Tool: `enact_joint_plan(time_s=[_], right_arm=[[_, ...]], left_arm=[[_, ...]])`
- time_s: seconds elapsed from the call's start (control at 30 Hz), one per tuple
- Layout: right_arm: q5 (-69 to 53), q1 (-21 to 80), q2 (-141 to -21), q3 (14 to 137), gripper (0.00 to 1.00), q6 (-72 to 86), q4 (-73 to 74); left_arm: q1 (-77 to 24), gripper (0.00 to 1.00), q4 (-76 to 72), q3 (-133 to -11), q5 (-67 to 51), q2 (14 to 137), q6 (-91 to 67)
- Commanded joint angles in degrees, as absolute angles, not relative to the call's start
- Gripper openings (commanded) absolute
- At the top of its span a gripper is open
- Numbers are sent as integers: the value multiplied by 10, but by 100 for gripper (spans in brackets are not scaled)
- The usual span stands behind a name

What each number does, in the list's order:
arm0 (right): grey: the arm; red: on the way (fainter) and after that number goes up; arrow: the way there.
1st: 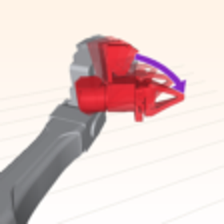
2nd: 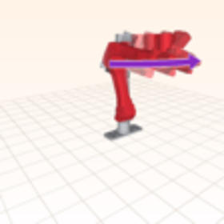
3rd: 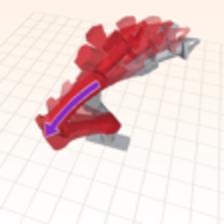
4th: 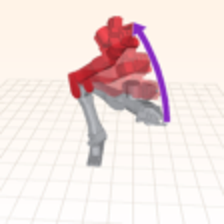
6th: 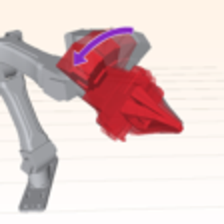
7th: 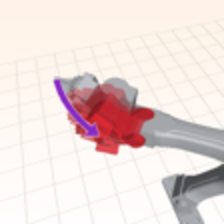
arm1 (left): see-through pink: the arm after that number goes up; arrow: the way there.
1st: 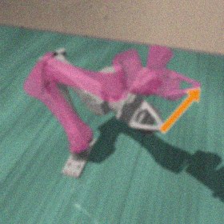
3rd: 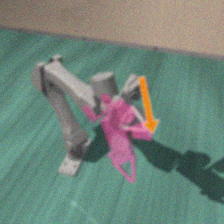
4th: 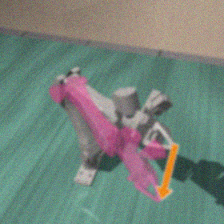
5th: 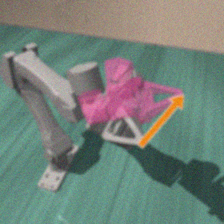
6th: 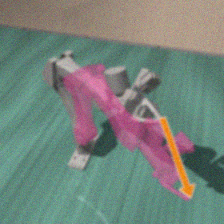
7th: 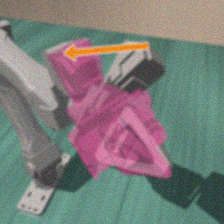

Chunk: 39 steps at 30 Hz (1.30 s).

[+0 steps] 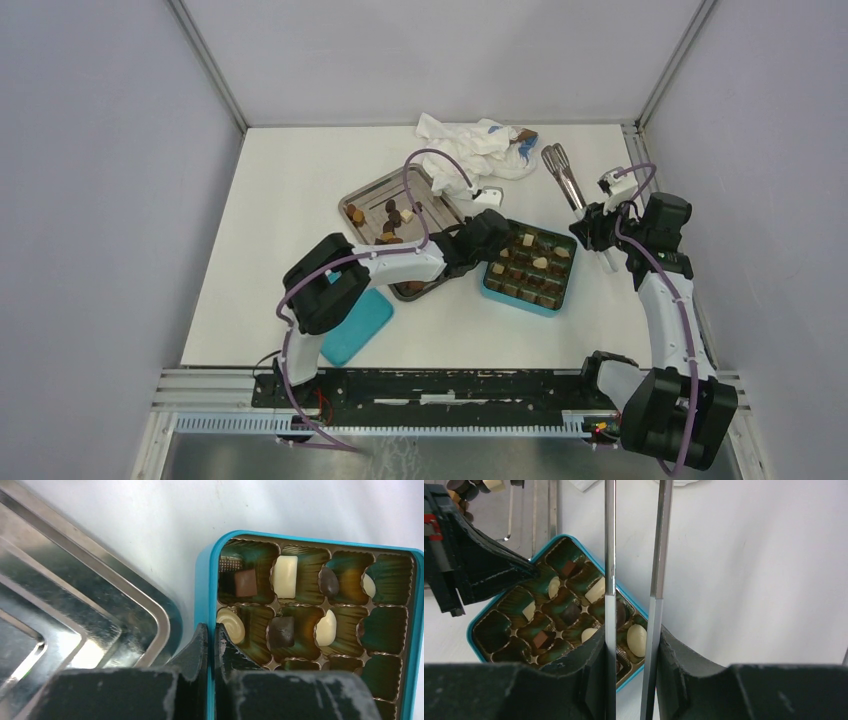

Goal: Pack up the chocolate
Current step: Adjust the packing box at the center of the board, then pick up the fake chocolate from the plate.

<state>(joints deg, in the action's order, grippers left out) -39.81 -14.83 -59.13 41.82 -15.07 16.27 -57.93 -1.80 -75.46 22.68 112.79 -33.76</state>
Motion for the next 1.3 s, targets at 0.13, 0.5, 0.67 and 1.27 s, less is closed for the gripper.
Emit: enact_joint_plan(time_s=[0.13,0.5,0.67,1.27], right_arm=[[-389,-152,-582,421,38,-146,126],[-397,-152,-585,424,38,-155,133],[-409,-152,-583,424,38,-163,137],[-447,-13,-579,527,38,-441,371]], left_arm=[[-567,2,78,-902,205,1196,-478],[-549,44,64,-892,184,1178,-476],[-549,55,54,-843,200,1091,-413],[-492,87,318,-670,305,675,-42]])
